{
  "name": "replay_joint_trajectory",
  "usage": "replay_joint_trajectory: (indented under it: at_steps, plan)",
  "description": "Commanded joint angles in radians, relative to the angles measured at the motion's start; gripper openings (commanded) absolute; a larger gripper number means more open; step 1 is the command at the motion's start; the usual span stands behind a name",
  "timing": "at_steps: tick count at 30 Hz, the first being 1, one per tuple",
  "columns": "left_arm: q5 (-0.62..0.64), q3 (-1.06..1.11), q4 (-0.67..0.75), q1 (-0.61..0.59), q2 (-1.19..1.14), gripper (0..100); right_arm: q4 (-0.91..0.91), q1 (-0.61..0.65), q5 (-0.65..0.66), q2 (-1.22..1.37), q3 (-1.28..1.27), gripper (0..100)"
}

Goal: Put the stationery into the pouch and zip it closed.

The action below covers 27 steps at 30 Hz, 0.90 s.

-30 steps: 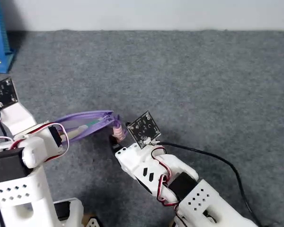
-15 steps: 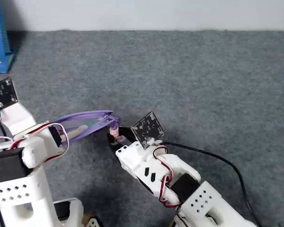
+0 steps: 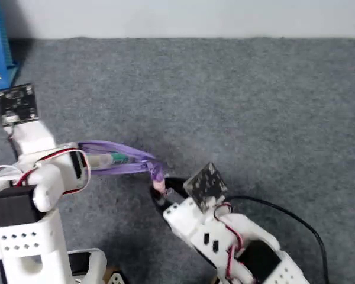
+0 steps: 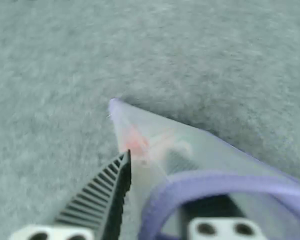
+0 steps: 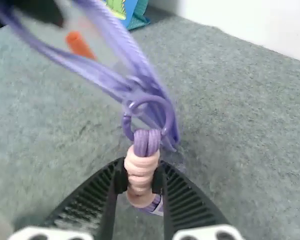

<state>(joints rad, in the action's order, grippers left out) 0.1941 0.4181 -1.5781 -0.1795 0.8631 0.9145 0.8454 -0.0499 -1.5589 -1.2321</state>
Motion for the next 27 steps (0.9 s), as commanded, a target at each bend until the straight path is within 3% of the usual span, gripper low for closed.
replay_joint_trajectory:
  at_steps: [1, 6, 12, 27]
  plan:
    - [-0.014, -0.005, 0.044, 0.137, -0.002, 30, 0.094, 0.071, 0.037, -0.120, 0.068, 0.8]
    - [-0.020, 0.016, 0.140, 0.285, -0.055, 31, 0.189, 0.096, 0.035, -0.262, 0.072, 0.8]
    - [-0.020, -0.054, 0.212, 0.373, -0.242, 31, 0.278, 0.097, 0.034, -0.255, 0.181, 0.8]
    - [-0.020, -0.406, 0.201, 0.657, -0.529, 31, 0.335, 0.064, 0.029, -0.257, 0.203, 0.8]
